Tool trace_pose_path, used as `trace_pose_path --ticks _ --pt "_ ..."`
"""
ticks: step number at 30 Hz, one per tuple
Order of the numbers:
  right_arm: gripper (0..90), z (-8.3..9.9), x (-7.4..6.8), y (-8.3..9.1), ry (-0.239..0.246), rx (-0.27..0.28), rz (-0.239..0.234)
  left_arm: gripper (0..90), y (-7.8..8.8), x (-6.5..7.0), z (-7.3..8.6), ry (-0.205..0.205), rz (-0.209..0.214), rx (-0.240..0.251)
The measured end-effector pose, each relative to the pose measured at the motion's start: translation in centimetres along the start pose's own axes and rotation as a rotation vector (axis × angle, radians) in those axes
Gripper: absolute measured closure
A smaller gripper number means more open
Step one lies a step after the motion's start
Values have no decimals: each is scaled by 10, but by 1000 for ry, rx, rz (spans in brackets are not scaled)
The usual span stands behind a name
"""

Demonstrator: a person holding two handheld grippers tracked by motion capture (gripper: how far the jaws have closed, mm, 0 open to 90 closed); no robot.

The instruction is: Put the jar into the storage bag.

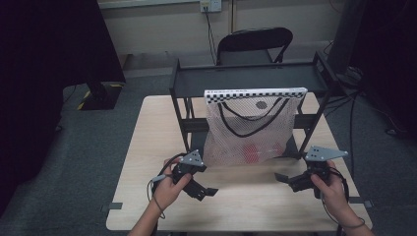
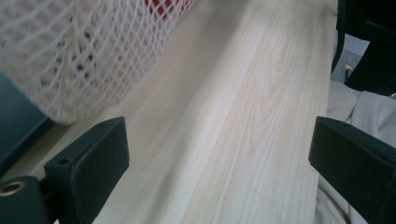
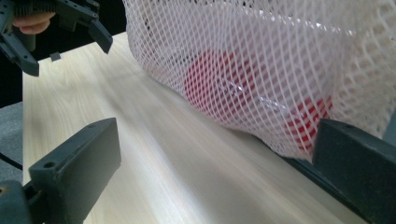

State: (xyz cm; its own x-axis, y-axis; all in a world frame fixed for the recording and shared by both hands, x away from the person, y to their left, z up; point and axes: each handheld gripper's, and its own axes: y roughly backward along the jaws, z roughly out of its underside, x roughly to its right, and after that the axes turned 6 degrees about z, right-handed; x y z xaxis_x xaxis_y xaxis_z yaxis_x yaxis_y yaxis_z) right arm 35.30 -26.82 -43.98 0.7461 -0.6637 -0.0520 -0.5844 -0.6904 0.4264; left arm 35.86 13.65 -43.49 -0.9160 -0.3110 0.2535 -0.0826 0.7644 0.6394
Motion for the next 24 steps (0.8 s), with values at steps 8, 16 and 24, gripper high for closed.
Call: trace_pose_path --ticks 8,16,24 --pt "5 18 4 3 -3 -33 7 50 0 -5 11 7 4 -20" --pt "9 34 7 4 0 -70 15 50 0 -12 26 23 11 -40" --pt "9 47 11 7 -5 -105 30 50 1 -20 45 49 0 -50"
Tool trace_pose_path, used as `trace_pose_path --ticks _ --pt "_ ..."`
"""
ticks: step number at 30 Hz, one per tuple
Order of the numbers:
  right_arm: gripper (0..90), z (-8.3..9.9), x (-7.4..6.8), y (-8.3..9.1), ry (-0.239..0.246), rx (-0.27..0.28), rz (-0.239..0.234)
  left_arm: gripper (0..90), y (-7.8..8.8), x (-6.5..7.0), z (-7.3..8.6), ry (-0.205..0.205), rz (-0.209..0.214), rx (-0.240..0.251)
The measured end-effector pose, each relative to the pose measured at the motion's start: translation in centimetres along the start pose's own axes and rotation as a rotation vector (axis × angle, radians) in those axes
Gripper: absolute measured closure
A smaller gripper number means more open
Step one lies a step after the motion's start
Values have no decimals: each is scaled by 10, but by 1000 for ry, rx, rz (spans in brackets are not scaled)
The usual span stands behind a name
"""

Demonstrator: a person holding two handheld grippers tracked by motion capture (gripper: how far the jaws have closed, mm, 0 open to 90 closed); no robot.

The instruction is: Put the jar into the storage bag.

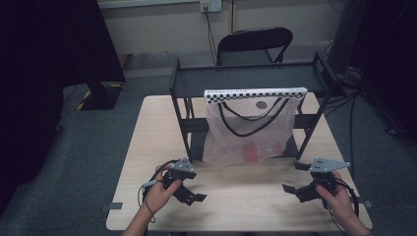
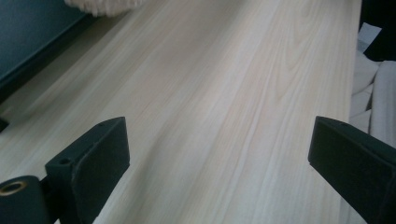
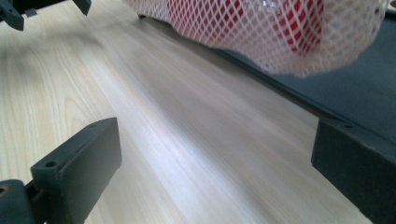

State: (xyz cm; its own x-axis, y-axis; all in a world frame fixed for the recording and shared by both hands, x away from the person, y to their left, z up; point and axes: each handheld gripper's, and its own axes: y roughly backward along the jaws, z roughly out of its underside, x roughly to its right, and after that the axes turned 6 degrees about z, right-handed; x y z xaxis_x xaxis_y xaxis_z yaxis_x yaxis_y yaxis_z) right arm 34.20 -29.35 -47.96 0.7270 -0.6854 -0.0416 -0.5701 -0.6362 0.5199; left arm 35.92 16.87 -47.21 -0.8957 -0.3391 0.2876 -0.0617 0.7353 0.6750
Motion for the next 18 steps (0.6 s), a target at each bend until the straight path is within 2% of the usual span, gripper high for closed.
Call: trace_pose_path --ticks 4,10,18 --pt "9 6 1 0 1 -24 11 49 -1 -5 9 21 -7 -9" --pt "13 19 -2 -3 78 -120 64 49 -6 -9 20 51 -7 -12" --pt "16 25 -5 -12 114 -200 69 47 -11 -13 27 72 -25 -35"
